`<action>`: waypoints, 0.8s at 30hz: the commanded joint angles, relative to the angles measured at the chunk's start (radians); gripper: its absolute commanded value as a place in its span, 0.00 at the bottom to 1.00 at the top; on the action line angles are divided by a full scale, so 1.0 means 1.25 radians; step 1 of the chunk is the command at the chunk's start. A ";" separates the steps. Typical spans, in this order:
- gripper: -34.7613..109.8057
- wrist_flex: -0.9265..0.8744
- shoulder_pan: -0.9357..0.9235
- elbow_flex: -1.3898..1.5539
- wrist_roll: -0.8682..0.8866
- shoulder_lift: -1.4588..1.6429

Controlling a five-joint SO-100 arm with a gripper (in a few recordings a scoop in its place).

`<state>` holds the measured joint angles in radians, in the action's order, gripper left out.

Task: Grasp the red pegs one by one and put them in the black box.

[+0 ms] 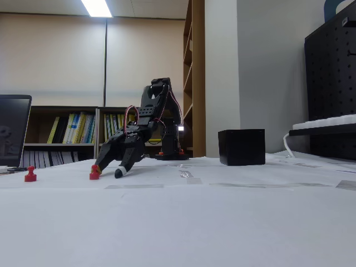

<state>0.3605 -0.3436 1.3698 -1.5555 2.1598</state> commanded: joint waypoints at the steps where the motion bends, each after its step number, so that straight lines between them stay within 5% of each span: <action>1: 0.37 0.010 -0.020 0.044 0.001 0.029; 24: 0.37 -0.013 -0.026 0.096 0.016 0.072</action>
<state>0.3574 -0.3590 1.4895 -1.5248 2.2473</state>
